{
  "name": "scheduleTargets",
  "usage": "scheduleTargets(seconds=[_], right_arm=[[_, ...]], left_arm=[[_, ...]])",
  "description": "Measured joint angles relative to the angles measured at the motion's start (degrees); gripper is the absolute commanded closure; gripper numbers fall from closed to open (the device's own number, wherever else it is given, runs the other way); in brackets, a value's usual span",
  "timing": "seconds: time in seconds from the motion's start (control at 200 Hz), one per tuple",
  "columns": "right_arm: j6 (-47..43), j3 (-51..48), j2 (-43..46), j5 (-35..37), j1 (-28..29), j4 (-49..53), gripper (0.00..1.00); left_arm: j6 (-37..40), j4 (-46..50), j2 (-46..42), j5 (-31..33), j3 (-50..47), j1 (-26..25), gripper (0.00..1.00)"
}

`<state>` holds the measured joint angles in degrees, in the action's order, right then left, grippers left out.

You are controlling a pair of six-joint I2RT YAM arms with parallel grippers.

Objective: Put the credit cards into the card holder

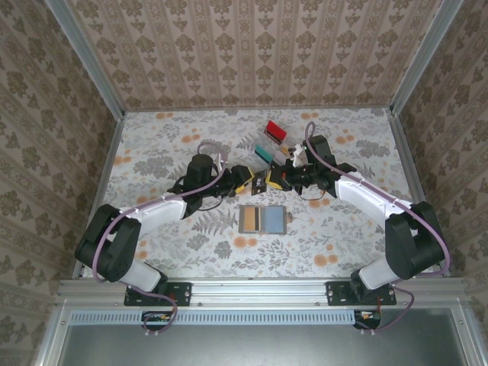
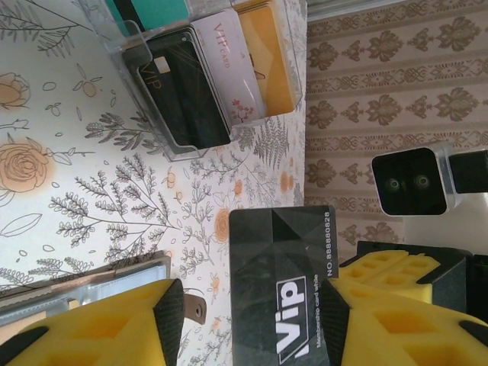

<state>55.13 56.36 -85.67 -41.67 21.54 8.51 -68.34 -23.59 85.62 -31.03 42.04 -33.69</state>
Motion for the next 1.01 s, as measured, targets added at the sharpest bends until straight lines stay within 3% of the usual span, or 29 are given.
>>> scheduleTargets(seconds=[0.515, 0.74, 0.87, 1.005], right_arm=[[0.85, -1.01, 0.0, -1.79, 0.0, -3.45, 1.0], [0.81, -1.29, -0.5, -2.1, -0.02, -4.0, 1.0], [0.59, -2.05, -0.74, -1.09, -0.04, -2.86, 0.94], [-0.5, -2.21, -0.76, -0.02, 0.02, -1.07, 0.88]], left_arm=[[-1.2, -1.73, 1.14, -2.27, 0.44, 0.04, 0.68], [-1.95, -2.23, 1.18, -2.21, 0.42, 0.07, 0.87], [-2.36, -3.13, 1.14, -2.29, 0.39, 0.26, 1.0], [-2.6, -3.52, 0.87, -2.19, -0.33, -0.09, 1.0]])
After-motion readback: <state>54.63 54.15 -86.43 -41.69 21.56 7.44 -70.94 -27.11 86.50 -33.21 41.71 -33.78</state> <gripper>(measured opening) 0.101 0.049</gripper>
